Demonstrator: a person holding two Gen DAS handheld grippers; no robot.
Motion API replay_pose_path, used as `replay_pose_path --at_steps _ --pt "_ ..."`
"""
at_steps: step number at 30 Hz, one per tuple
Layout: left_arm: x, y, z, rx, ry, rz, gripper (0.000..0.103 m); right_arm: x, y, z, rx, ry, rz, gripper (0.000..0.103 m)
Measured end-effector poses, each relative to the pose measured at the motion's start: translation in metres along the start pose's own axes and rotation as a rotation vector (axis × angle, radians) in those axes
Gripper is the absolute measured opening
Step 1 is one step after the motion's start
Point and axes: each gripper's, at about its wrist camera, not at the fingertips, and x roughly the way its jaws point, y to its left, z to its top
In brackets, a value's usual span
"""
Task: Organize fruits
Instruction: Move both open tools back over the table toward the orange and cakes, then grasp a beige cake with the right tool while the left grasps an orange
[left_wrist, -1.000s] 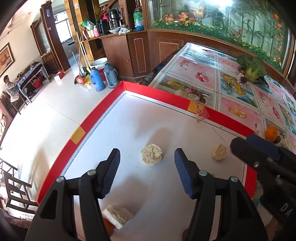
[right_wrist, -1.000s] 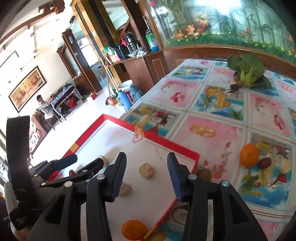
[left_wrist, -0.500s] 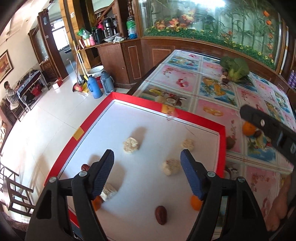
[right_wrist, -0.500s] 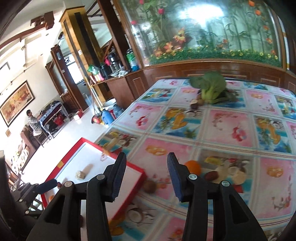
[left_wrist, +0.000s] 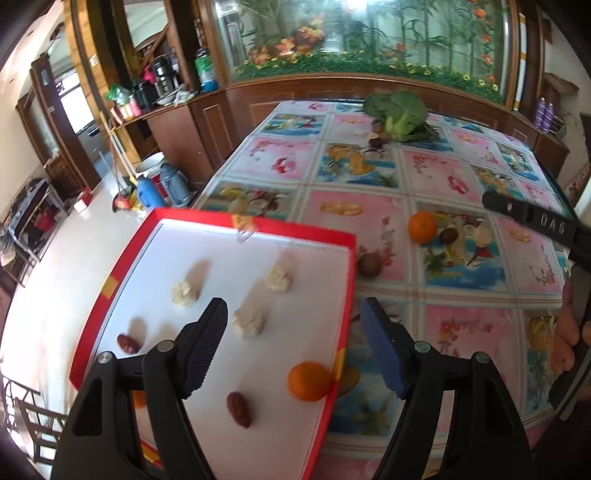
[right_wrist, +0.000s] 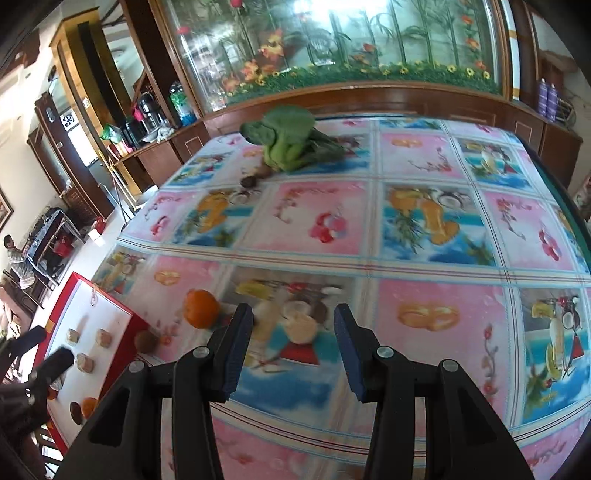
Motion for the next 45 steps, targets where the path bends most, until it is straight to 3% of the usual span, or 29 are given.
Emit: replay_pose_path --at_steps 6,16,32,40,45 --pt "0.023 -0.027 0.038 0.062 0.000 -0.047 0.075 0.003 -0.026 0.000 0.047 0.049 0.003 0.046" --pt "0.076 -0.070 0.079 0.170 0.104 -0.096 0.075 0.012 -0.021 -0.002 0.029 0.089 0.049 0.046" --pt "0.109 -0.084 0.100 0.083 0.261 -0.177 0.075 0.039 -0.018 0.000 0.038 0.141 0.038 0.046" --pt "0.123 -0.095 0.104 0.064 0.319 -0.168 0.075 0.045 0.001 -0.003 -0.062 0.109 -0.079 0.045" --pt "0.129 -0.102 0.103 0.063 0.333 -0.172 0.075 0.048 0.010 -0.005 -0.130 0.081 -0.164 0.029"
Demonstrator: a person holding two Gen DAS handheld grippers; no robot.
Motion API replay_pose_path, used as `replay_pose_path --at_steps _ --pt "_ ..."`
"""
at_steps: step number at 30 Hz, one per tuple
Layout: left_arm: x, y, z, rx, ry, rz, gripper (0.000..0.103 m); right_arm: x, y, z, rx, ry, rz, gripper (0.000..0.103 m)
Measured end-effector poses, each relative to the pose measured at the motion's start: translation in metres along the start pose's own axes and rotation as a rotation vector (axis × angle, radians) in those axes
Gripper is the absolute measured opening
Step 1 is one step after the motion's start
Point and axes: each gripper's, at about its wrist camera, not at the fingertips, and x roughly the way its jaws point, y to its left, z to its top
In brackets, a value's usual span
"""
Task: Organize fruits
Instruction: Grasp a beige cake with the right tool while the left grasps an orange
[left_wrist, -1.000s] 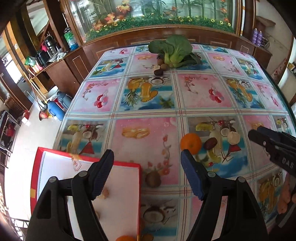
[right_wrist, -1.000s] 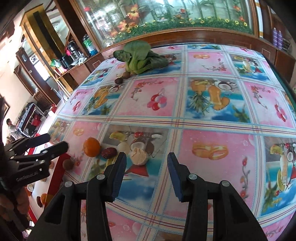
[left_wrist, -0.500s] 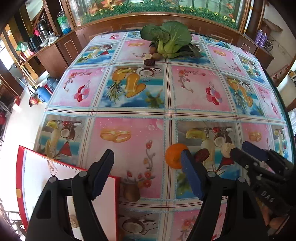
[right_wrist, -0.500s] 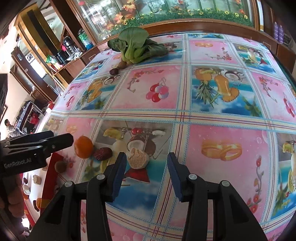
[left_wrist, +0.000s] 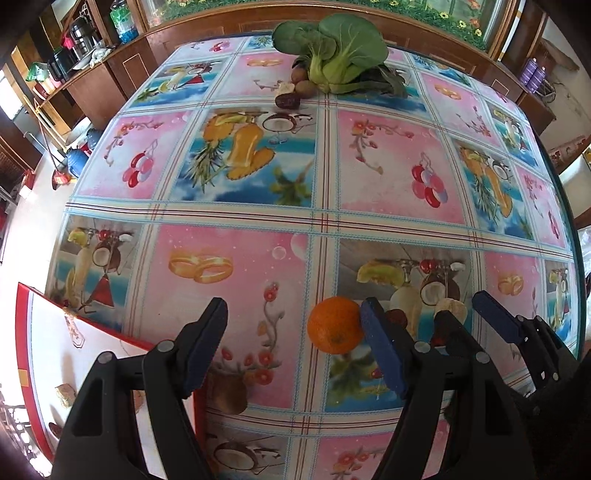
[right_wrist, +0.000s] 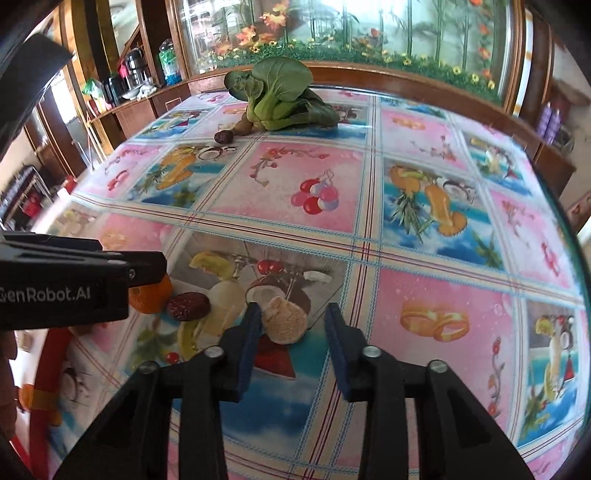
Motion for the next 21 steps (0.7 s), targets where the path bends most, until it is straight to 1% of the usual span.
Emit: replay_pose_path --at_steps 1,2,5,10,13,16,17,18,21 --pt "0.001 -0.001 0.001 -0.001 0.002 0.000 0.075 0.000 0.001 0.000 -0.010 -0.003 -0.009 0.026" --pt "0.002 -0.002 0.001 -0.003 0.003 -0.001 0.075 0.000 0.002 -0.001 -0.018 -0.006 -0.021 0.026" --pt "0.005 -0.004 0.002 -0.014 0.014 -0.017 0.075 0.001 0.001 0.001 -0.015 -0.011 -0.018 0.026" --pt "0.008 -0.010 0.000 -0.004 0.022 -0.026 0.075 0.000 0.001 0.000 -0.016 -0.021 -0.019 0.026" --pt "0.010 -0.012 -0.002 -0.009 0.030 -0.042 0.073 0.000 0.001 0.000 -0.011 -0.022 -0.016 0.026" --pt "0.010 -0.015 -0.002 -0.005 0.026 -0.052 0.067 0.000 0.000 0.000 -0.001 -0.022 -0.008 0.026" --pt "0.010 -0.017 -0.001 -0.001 0.024 -0.051 0.064 -0.001 0.000 0.000 0.002 -0.022 -0.006 0.026" --pt "0.010 -0.018 -0.001 0.002 0.023 -0.057 0.058 -0.001 0.000 0.000 0.005 -0.022 -0.003 0.026" --pt "0.009 -0.022 0.001 0.007 0.025 -0.064 0.051 -0.001 -0.001 0.000 0.010 -0.021 0.001 0.025"
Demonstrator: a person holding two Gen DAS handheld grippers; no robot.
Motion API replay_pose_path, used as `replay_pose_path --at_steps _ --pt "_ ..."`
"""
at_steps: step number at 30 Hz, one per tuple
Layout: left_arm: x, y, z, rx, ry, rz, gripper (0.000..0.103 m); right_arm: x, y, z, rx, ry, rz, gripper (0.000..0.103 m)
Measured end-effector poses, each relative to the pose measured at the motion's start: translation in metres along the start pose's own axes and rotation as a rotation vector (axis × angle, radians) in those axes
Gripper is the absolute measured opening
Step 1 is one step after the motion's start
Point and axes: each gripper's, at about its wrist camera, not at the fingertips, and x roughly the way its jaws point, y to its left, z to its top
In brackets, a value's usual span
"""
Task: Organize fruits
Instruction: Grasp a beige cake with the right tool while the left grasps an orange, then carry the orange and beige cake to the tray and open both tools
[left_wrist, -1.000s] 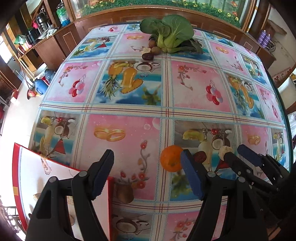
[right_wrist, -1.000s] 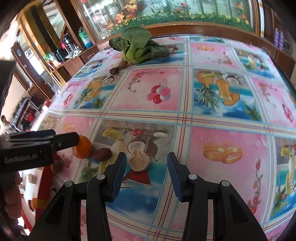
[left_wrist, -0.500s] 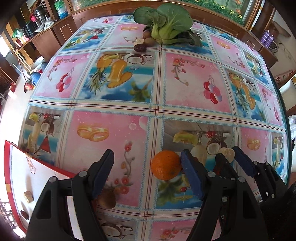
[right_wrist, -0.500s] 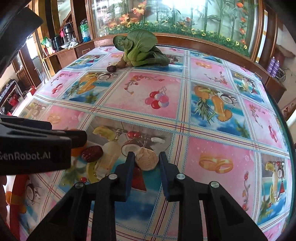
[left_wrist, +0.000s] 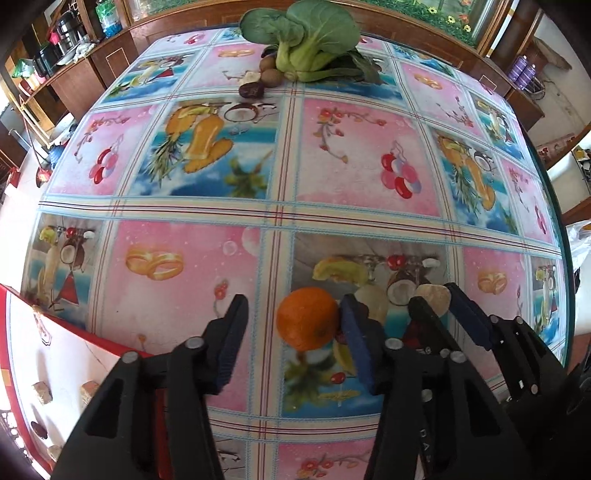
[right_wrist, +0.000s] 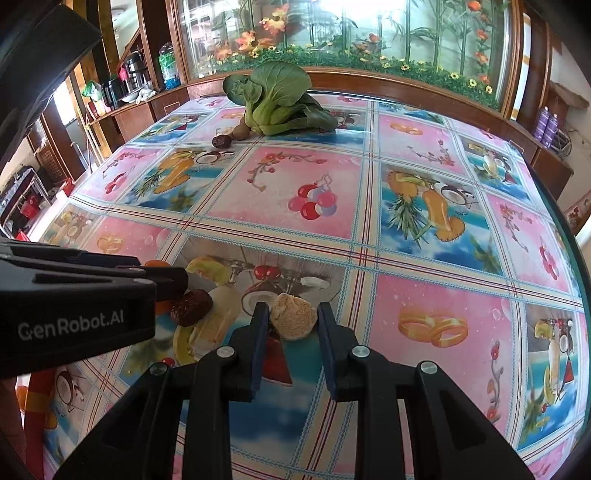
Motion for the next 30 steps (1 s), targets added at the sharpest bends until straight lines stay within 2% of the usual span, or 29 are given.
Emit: replay_pose_path --at_steps 4,11,17,26,30 --pt "0.000 -0.004 0.001 0.007 -0.001 -0.013 0.041 -0.001 -0.003 0.000 0.016 0.003 0.001 0.025" --pt "0.001 -0.006 -0.001 -0.003 -0.012 -0.015 0.041 -0.008 -0.016 0.004 0.084 -0.012 0.029 0.025" --pt "0.009 0.000 -0.003 -0.019 0.009 -0.002 0.038 -0.010 -0.017 0.004 0.097 -0.018 0.037 0.025" --pt "0.006 0.004 -0.007 -0.034 -0.004 -0.035 0.037 -0.017 -0.021 0.003 0.119 -0.044 0.071 0.025" --pt "-0.011 0.012 -0.009 -0.026 -0.036 -0.061 0.037 -0.022 -0.022 0.002 0.136 -0.056 0.091 0.025"
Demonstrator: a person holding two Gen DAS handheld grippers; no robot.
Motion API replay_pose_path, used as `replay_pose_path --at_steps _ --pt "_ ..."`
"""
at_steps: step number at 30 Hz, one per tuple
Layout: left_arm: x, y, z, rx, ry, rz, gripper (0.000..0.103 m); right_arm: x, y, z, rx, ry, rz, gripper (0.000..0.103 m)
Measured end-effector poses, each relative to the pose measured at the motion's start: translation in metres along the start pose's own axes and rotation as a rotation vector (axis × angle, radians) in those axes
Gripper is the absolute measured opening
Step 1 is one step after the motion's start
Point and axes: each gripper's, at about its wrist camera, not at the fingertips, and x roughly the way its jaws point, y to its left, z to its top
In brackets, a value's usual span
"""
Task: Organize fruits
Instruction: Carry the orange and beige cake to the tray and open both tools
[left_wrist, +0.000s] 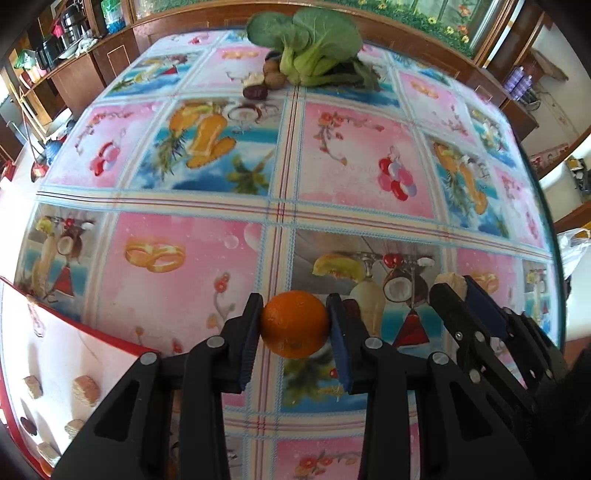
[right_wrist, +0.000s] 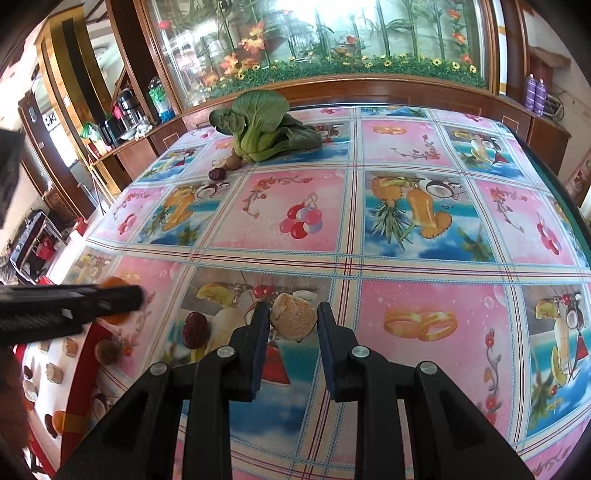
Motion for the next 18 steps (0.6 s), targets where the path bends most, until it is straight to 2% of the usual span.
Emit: replay_pose_path --at_steps 5,8,12,15,18 --pt "-0.036 0.028 -0.002 0.018 -0.042 -0.021 0.037 -0.011 0.008 -0.006 0.005 -0.027 0.021 0.025" --pt "-0.062 0.058 -0.012 0.044 -0.071 -0.003 0.037 -0.018 0.026 -0.010 0.001 -0.034 0.081 0.025" --pt "-0.089 0.114 -0.033 0.035 -0.083 0.032 0.037 -0.027 0.078 -0.019 -0.071 -0.039 0.160 0.025" --pt "-0.099 0.158 -0.049 0.003 -0.062 0.072 0.037 -0.029 0.127 -0.024 -0.126 -0.011 0.260 0.025" --pt "-0.104 0.195 -0.068 -0.024 -0.042 0.107 0.037 -0.026 0.176 -0.027 -0.202 0.026 0.303 0.025"
